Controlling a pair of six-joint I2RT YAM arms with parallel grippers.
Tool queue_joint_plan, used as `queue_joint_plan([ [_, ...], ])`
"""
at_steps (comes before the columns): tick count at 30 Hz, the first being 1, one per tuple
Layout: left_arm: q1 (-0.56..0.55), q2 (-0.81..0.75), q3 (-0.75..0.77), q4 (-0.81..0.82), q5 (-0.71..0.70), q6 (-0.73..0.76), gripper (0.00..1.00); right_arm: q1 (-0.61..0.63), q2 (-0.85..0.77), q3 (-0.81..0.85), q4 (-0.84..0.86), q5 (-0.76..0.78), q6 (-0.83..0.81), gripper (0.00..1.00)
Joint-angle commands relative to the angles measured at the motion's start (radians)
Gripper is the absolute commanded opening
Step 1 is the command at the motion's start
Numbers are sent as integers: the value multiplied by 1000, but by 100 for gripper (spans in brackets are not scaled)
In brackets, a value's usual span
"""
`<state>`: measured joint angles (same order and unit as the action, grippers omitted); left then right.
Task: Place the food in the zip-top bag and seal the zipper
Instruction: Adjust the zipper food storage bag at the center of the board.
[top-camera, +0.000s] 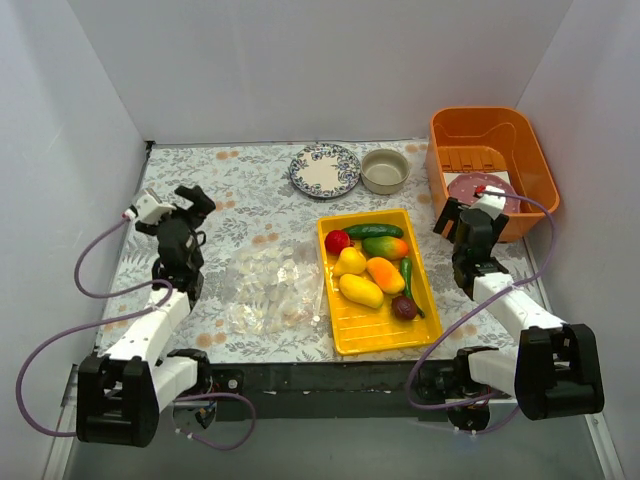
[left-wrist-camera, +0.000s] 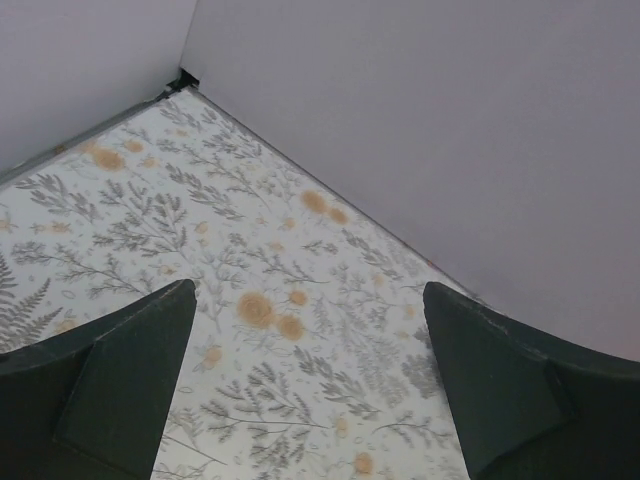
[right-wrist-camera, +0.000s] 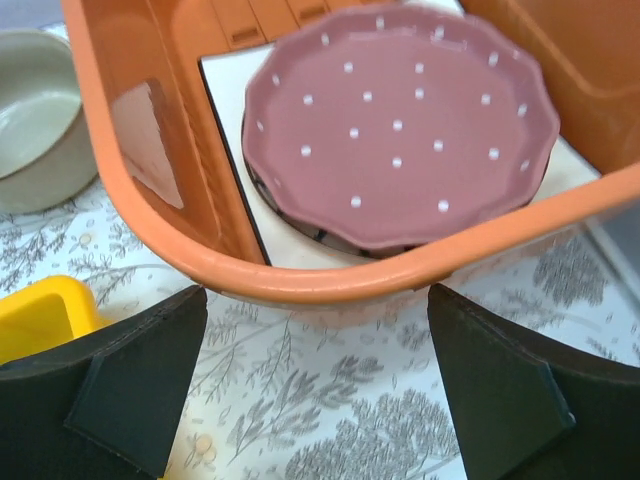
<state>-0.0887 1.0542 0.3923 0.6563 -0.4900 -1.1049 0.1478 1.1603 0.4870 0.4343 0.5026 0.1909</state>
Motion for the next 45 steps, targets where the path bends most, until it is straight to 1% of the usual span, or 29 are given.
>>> queue_joint_plan([
  [1, 0, -30, 225, -591, 69, -162, 98, 2, -10, 94, -322, -43, 154, 98],
  [2, 0, -19, 255, -622, 115, -158, 98, 3, -14, 94, -312, -70, 145, 98],
  [3, 0, -14, 275, -667, 214, -173, 98, 3, -16, 97, -306, -90, 140, 98],
  [5, 1, -11, 324, -728, 299, -188, 98, 2, -24, 111, -316, -114, 153, 98],
  [6, 0, -14, 333, -785, 359, -206, 98, 3, -24, 119, -322, -125, 153, 98],
  [8, 0, -43, 327, -802, 428, -225, 98, 1, -30, 148, -357, -177, 153, 98],
  [9, -2, -83, 310, -791, 473, -242, 98, 2, -34, 157, -371, -197, 154, 98],
  [11, -2, -117, 283, -793, 485, -249, 98, 1, -48, 174, -400, -271, 134, 98],
  [13, -3, -112, 296, -860, 481, -250, 98, 1, -56, 193, -428, -372, 107, 98],
  [16, -6, -86, 324, -942, 488, -231, 98, 3, -70, 223, -517, -423, 102, 98],
  [20, -16, -108, 307, -957, 463, -185, 98, 3, -97, 223, -548, -487, 113, 97],
  [24, -39, -82, 330, -971, 488, -187, 98, 3, -76, 272, -621, -532, 75, 97],
  [27, -100, -57, 350, -1010, 438, -203, 98, 6, -36, 317, -718, -542, 64, 97],
  [28, -115, -50, 371, -1024, 427, -208, 98, 7, -28, 324, -744, -573, 71, 96],
  [29, -155, -28, 385, -1047, 413, -216, 98, 10, -11, 338, -785, -587, 77, 95],
  [30, -187, -19, 402, -1098, 365, -228, 98, 15, -7, 343, -802, -605, 84, 95],
  [31, -222, -11, 414, -1109, 348, -249, 97, 25, -5, 346, -810, -630, 82, 94],
  [32, -294, -2, 419, -1112, 335, -259, 94, 33, -5, 351, -815, -631, 87, 93],
  [34, -362, 45, 437, -1127, 298, -269, 91, 50, -10, 354, -825, -641, 94, 93],
  [35, -435, 58, 445, -1141, 279, -274, 90, 56, -23, 351, -824, -647, 100, 92],
  [37, -511, 58, 424, -1143, 231, -286, 88, 74, -45, 344, -825, -661, 110, 90],
  [38, -572, 49, 393, -1143, 217, -312, 88, 79, -69, 343, -835, -662, 119, 90],
  [39, -594, 41, 379, -1141, 211, -326, 84, 82, -80, 344, -864, -664, 123, 90],
  [42, -643, 43, 376, -1153, 214, -342, 77, 87, -131, 338, -867, -684, 107, 90],
  [44, -684, 58, 381, -1152, 214, -323, 77, 85, -143, 354, -893, -677, 94, 90],
  [45, -700, 66, 391, -1150, 217, -314, 73, 87, -142, 372, -905, -682, 84, 89],
])
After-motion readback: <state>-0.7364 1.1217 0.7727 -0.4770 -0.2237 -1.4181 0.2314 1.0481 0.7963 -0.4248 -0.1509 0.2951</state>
